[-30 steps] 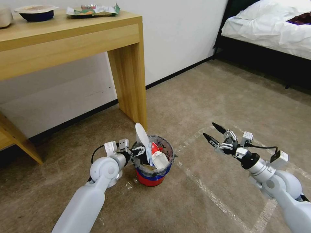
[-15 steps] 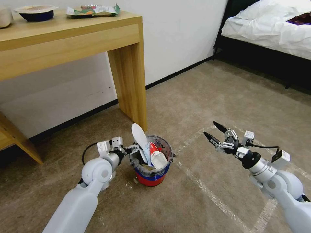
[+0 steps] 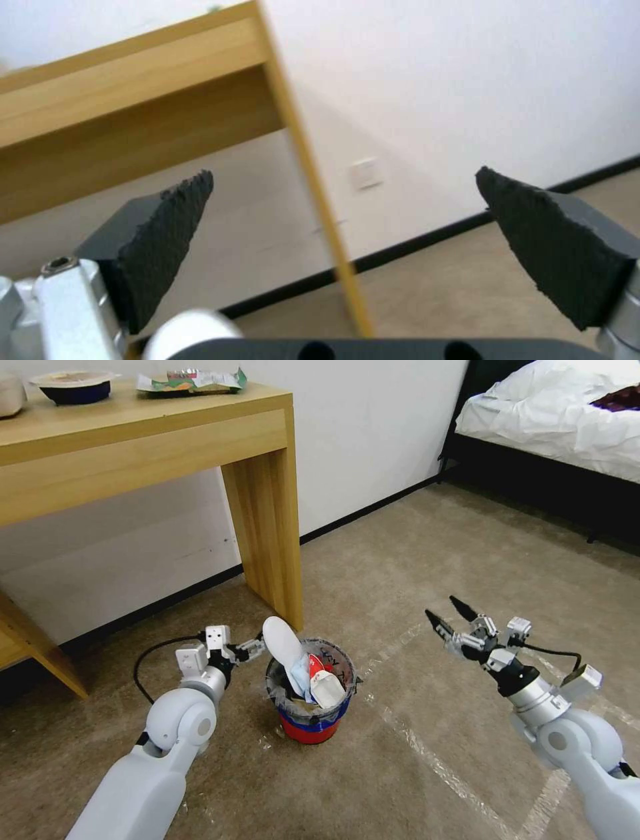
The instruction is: Pick up the trash bin and place the garbage on the floor into it.
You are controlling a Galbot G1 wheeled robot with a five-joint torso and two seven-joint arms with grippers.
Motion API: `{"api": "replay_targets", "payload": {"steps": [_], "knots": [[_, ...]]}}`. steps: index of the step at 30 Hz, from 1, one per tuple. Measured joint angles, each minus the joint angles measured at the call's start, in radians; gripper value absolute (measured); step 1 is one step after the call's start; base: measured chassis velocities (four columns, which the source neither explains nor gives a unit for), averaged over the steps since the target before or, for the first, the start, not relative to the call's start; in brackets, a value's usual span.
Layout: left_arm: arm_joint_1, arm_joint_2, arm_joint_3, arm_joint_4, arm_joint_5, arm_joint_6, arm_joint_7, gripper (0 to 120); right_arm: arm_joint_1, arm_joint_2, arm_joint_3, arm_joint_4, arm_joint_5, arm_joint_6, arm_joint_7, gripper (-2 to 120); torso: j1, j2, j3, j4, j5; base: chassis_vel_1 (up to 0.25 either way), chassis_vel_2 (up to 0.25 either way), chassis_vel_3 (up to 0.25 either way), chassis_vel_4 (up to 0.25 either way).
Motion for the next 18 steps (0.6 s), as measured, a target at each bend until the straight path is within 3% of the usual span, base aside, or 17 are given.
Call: {"api": "replay_targets", "payload": {"steps": [2, 3, 5, 6, 8, 11, 12, 13, 15, 16, 18], "knots": [[0.029, -0.007, -0.025, -0.04, 0.04, -0.011, -0.002, 100, -0.033, 0.029, 0.007, 0.038, -0.052, 0.025, 0.092, 100, 0.0, 0.0, 0.0, 0.0, 0.0001, 0.0, 0.0, 0.0, 0.0], [0.029, -0.007, -0.025, -0.04, 0.04, -0.011, -0.002, 100, -0.033, 0.029, 0.007, 0.038, -0.052, 0.025, 0.092, 100, 0.0, 0.0, 0.0, 0.0, 0.0001, 0.0, 0.0, 0.0, 0.0], [0.092, -0.027, -0.06, -0.093, 0.099, -0.02, 0.0, 100, -0.078, 0.078, 0.033, 0.07, -0.118, 0.044, 0.161, 100, 0.0, 0.0, 0.0, 0.0, 0.0, 0.0, 0.0, 0.0, 0.0], [0.092, -0.027, -0.06, -0.093, 0.099, -0.02, 0.0, 100, -0.078, 0.078, 0.033, 0.07, -0.118, 0.044, 0.161, 100, 0.0, 0.0, 0.0, 0.0, 0.0, 0.0, 0.0, 0.0, 0.0], [0.176, -0.054, -0.093, -0.141, 0.183, -0.043, 0.02, 100, -0.146, 0.134, 0.076, 0.091, -0.236, 0.058, 0.17, 100, 0.0, 0.0, 0.0, 0.0, 0.0, 0.0, 0.0, 0.0, 0.0], [0.225, -0.072, -0.111, -0.167, 0.238, -0.063, 0.031, 100, -0.184, 0.173, 0.106, 0.104, -0.303, 0.063, 0.164, 100, 0.0, 0.0, 0.0, -0.0001, 0.0001, 0.0, 0.0, 0.0, 0.0], [0.281, -0.105, -0.13, -0.206, 0.313, -0.091, 0.049, 100, -0.225, 0.217, 0.135, 0.12, -0.358, 0.065, 0.153, 100, 0.0, 0.0, 0.0, 0.0, 0.0001, 0.0, 0.0, 0.0, 0.0], [0.281, -0.105, -0.13, -0.206, 0.313, -0.091, 0.049, 100, -0.225, 0.217, 0.135, 0.12, -0.358, 0.065, 0.153, 100, 0.0, 0.0, 0.0, 0.0, 0.0001, 0.0, 0.0, 0.0, 0.0], [0.382, -0.181, -0.146, -0.263, 0.46, -0.143, 0.091, 100, -0.3, 0.3, 0.175, 0.147, -0.445, 0.08, 0.124, 100, 0.0, 0.0, 0.0, 0.0, 0.0, 0.0, 0.0, 0.0, 0.0], [0.382, -0.181, -0.146, -0.263, 0.46, -0.143, 0.091, 100, -0.3, 0.3, 0.175, 0.147, -0.445, 0.08, 0.124, 100, 0.0, 0.0, 0.0, 0.0, 0.0, 0.0, 0.0, 0.0, 0.0], [0.45, -0.244, -0.155, -0.303, 0.571, -0.198, 0.141, 100, -0.34, 0.342, 0.191, 0.169, -0.493, 0.091, 0.108, 100, 0.0, 0.0, 0.0, 0.0, 0.0002, 0.0, 0.0, 0.0, 0.0]]}}
